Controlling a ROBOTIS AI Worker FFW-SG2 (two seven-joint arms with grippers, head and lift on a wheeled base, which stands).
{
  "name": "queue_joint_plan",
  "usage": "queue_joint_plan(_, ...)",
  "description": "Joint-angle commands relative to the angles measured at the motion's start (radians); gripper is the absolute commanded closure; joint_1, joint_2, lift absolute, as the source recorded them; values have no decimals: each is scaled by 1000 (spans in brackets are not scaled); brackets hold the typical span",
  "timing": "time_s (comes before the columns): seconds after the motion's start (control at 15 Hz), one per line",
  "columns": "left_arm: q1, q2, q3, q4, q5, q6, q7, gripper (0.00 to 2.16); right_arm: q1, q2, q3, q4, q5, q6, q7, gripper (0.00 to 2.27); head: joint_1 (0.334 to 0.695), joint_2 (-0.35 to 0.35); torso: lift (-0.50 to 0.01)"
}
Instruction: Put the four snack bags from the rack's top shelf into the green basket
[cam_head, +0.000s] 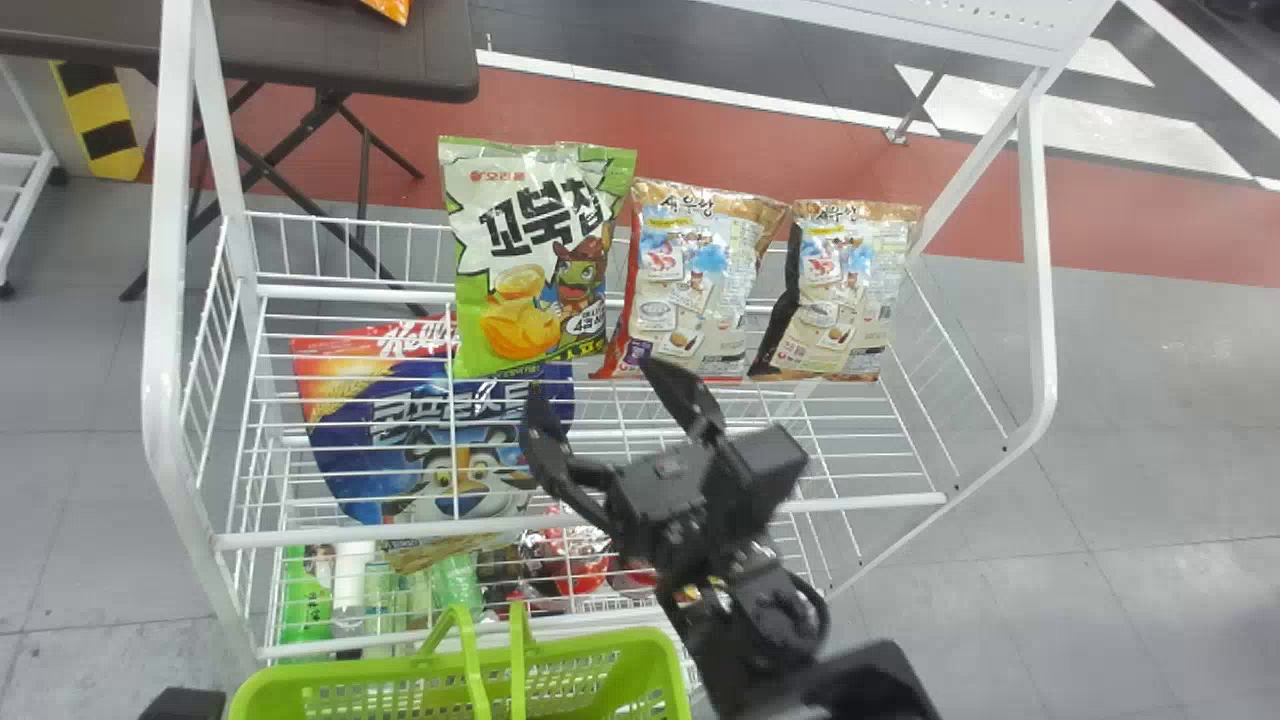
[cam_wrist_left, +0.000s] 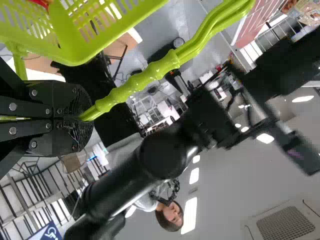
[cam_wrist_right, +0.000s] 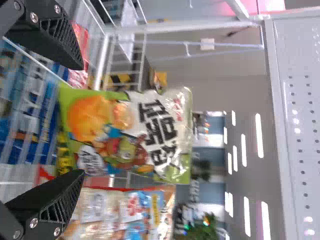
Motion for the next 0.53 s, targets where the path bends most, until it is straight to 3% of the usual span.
queue_joint_plan(0.0,0,4,0,0,0,3,0,2108,-134,46,22,126,41,-5,-29,76,695,-347,0)
queue_joint_plan(0.07,-2,6,0,2,0,3,0,2108,-189,64,21,175,44,-5,-33,87,695,-313,0)
queue_joint_plan(0.27,-15,13,-2,9,5,6,2,2108,-304,72,25,295,74,4,-107,90,695,-279,0)
queue_joint_plan(0.4,-23,18,-2,17,11,6,2,2108,-359,72,18,350,64,29,-99,130,695,-274,0)
queue_joint_plan(0.47,-23,19,-2,17,11,3,2,2108,-376,70,-1,358,70,84,-45,768,695,-269,0)
